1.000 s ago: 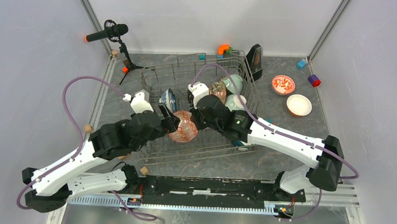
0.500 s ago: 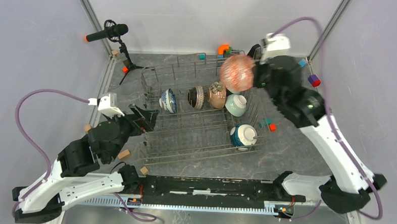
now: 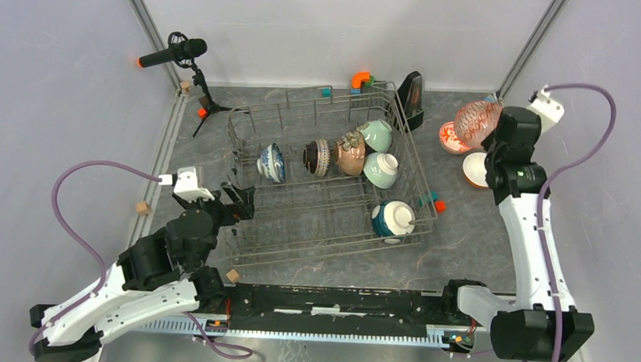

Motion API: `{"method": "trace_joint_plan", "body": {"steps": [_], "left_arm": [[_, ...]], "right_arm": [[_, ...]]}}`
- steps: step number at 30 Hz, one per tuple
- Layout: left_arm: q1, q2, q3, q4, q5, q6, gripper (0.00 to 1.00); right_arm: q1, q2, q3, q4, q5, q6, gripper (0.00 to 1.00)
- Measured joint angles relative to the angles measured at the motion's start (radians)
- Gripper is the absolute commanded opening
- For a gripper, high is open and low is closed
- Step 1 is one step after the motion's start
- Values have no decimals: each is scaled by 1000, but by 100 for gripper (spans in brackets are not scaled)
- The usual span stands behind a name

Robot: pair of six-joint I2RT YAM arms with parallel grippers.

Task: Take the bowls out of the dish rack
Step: Place the bowl at the center of the board.

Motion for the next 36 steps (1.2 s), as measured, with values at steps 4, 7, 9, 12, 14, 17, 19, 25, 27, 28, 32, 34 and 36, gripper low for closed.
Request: {"method": "trace_joint_plan", "body": {"steps": [4, 7, 9, 12, 14, 17, 19, 25, 27, 28, 32, 34, 36], "left_arm": [[0, 0, -1, 5, 0, 4, 100], [0, -1, -1, 4, 4, 4, 100], [0, -1, -2, 5, 12, 4, 100], [0, 0, -7, 4, 35, 4, 100], [0, 3, -8, 4, 46, 4, 100], [0, 15, -8, 3, 60, 4, 100], [0, 26, -8, 3, 66, 3, 100], [0, 44, -8, 3, 87, 3, 100], [0, 44, -8, 3, 88, 3, 100], [0, 44, -8, 3, 88, 3, 100], [0, 47, -8, 2, 88, 3, 100], [0, 48, -8, 0, 88, 3, 100], [0, 49, -8, -2, 88, 3, 100]], "right_arm": [[-96, -35, -180, 58, -6, 92, 0], [-156, -83, -317, 101, -11, 153, 0], [-194, -113, -414, 131, -26, 196, 0], [-246, -129, -553, 174, -60, 254, 0], [-272, -129, -641, 194, -84, 286, 0], [-291, -129, -737, 215, -103, 318, 0], [-297, -131, -782, 237, -107, 333, 0], [-317, -132, -871, 330, -115, 368, 0], [-328, -127, -882, 355, -118, 376, 0], [-333, -123, -884, 365, -118, 376, 0], [-355, -109, -887, 393, -124, 375, 0], [-363, -107, -887, 397, -124, 375, 0], [-367, -102, -887, 403, -125, 375, 0]]}}
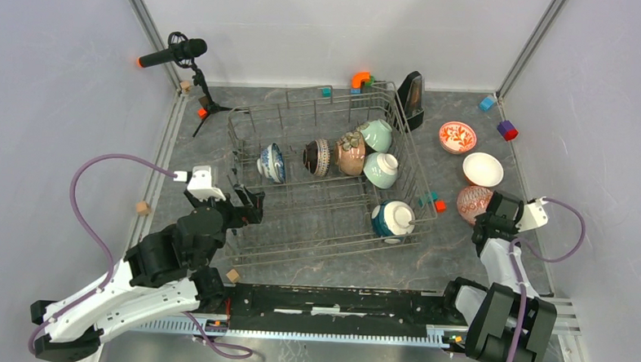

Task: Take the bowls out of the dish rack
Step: Place the bowl at the center of the board.

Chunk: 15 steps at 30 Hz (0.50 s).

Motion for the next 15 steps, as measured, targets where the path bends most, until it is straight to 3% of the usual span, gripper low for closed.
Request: {"method": "trace_joint_plan", "body": {"steps": [3, 9, 15], "left_arm": [[0, 0, 0, -3, 0, 0, 100], [0, 0, 0, -3, 0, 0, 100], [0, 0, 0, -3, 0, 0, 100]], "right_arm": [[-1, 7, 0, 11, 0, 0, 1], [-3, 14, 0, 18, -2, -4, 18], [-3, 17, 0, 34, -14, -12, 49]]}}
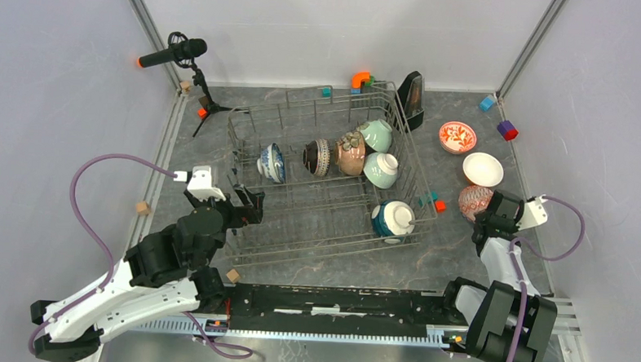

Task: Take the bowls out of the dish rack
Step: Place the bowl at the center of the board.

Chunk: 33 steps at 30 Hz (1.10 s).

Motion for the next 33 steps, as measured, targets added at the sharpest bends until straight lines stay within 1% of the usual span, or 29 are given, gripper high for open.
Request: {"method": "trace_joint_plan", "body": {"steps": [3, 7, 10, 13, 16, 20, 24, 29, 33], "left_arm": [[0, 0, 0, 0, 0, 0, 100], [0, 1, 0, 0, 0, 0, 100], [0, 4, 0, 0, 1, 0, 100], [0, 6, 0, 0, 2, 0, 100], [0, 10, 0, 0, 3, 0, 100], [0, 20, 0, 0, 2, 0, 100], [0, 37, 0, -2, 0, 0, 100], [-1, 63, 0, -9, 0, 0, 100], [-2, 72, 0, -22, -3, 0, 100]], "right_arm": [[0, 0, 3, -3, -13, -8, 62], [1, 0, 35, -29, -37, -16, 73], [16, -3, 98, -72, -72, -27, 79], [58, -30, 190, -135, -100, -43, 80], [124, -116, 279, -176, -109, -56, 81], [222, -232, 445, -210, -90, -87, 81], [275, -291, 549, -216, -48, -125, 81], [310, -330, 550, -230, -8, -157, 81], [315, -327, 480, -229, 32, -177, 81]]}}
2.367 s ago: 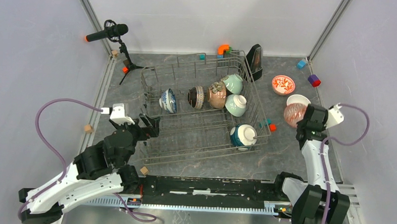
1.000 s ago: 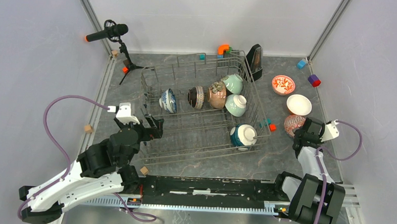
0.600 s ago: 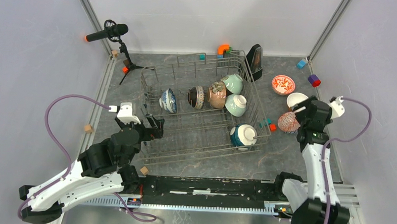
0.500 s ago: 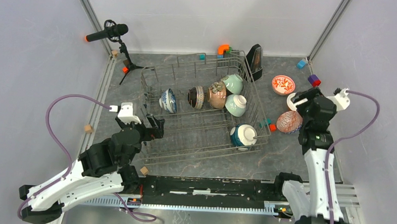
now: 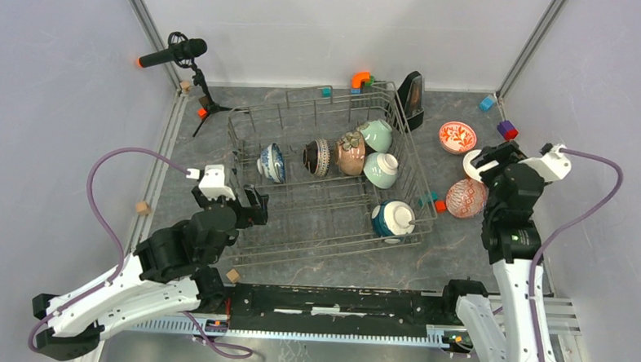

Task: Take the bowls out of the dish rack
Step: Place the bowl at the center of the board.

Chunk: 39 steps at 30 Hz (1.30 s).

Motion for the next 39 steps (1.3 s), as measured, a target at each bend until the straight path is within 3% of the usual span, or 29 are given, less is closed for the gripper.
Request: {"method": "trace_joint_plan", "body": {"steps": [5, 13, 27, 31, 39], "left_arm": [[0, 0, 0, -6, -1, 0, 100], [-1, -6, 0, -7, 5, 0, 100], [-2, -26, 0, -1, 47, 0, 100], [-3, -26, 0, 0, 50, 0, 100], [-3, -26, 0, 0, 56, 0, 100]], "right_arm": [[-11, 62, -144, 2, 72, -33, 78], [-146, 147, -399, 32, 77, -39, 71], [-231, 291, -410, 128, 38, -31, 59], [-244, 324, -403, 143, 6, -24, 48], [-265, 343, -399, 164, -53, -10, 15]]}}
